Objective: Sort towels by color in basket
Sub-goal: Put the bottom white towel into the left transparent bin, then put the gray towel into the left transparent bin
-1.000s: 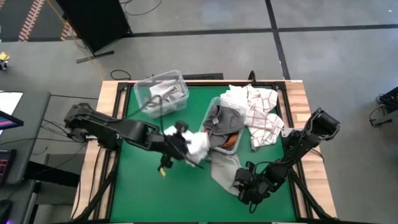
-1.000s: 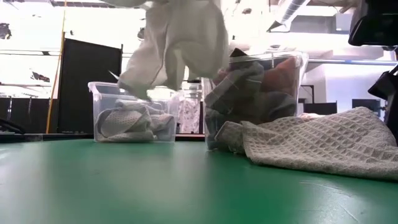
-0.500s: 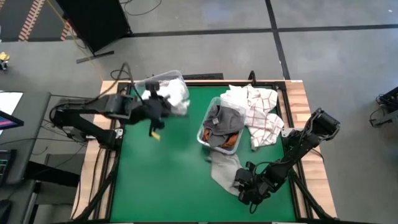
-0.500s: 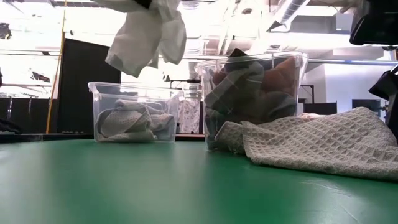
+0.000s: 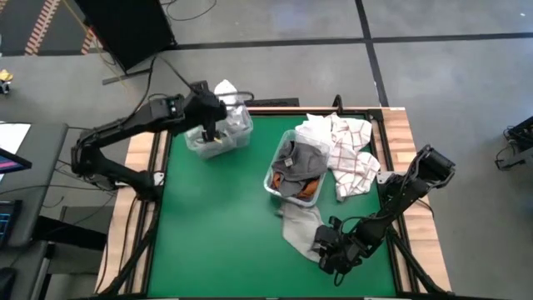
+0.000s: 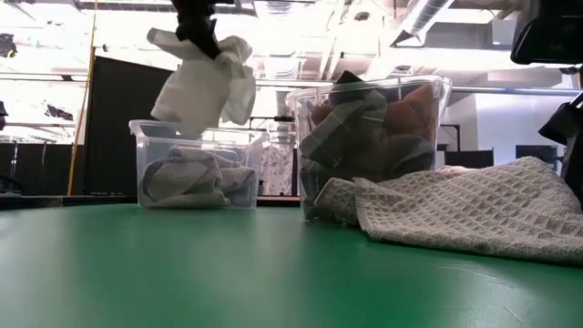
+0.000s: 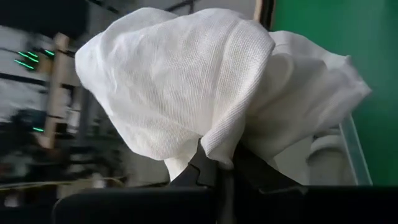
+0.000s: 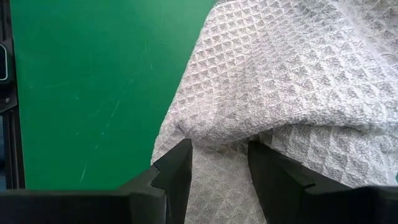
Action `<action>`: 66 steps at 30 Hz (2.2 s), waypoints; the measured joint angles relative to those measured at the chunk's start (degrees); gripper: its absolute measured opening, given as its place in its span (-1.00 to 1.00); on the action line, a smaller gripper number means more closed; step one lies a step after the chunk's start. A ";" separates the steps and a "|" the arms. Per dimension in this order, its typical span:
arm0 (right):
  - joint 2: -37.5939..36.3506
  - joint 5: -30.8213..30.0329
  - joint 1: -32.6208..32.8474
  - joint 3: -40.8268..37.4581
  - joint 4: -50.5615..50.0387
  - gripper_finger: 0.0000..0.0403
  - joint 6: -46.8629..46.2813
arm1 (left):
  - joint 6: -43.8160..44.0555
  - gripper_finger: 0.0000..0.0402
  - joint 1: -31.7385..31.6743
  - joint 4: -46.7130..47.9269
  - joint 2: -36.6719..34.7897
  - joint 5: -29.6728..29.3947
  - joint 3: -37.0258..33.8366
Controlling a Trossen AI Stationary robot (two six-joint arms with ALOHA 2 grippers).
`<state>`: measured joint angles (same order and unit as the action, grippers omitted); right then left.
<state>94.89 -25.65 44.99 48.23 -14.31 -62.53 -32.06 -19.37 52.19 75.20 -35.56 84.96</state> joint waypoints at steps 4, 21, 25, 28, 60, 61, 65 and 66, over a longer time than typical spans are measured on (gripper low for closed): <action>0.00 0.00 0.00 0.00 0.00 -0.08 0.01 | 1.88 -0.96 -5.60 -0.40 1.03 8.58 -0.03; 0.00 0.02 -0.02 0.00 1.10 -0.08 -0.01 | 2.39 -0.94 -16.65 1.38 17.26 19.47 -0.03; 0.00 0.02 -0.02 0.00 1.20 -0.08 -0.03 | 2.84 -0.94 -19.22 3.14 21.52 22.44 -0.03; 0.00 0.00 -0.02 0.00 1.33 -0.08 -0.03 | 3.25 -0.94 -20.96 4.57 24.36 24.01 -0.03; 0.00 0.02 -2.31 -0.02 3.75 -0.08 2.46 | 9.86 0.15 -15.41 9.93 4.06 38.71 0.06; 0.00 0.02 -2.78 -0.02 3.82 -0.08 2.78 | 10.34 0.14 -13.15 10.15 3.21 40.11 0.06; 0.02 0.04 -4.51 -0.02 3.90 -0.08 3.29 | 12.59 0.14 -2.18 10.27 2.05 41.48 0.06; 0.02 0.07 -4.87 -0.02 4.10 -0.08 3.74 | 13.14 0.14 0.73 10.25 2.32 41.46 0.06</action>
<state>94.91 -25.58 40.12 48.21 -10.20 -58.79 -18.92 -18.63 62.43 77.51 5.90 85.01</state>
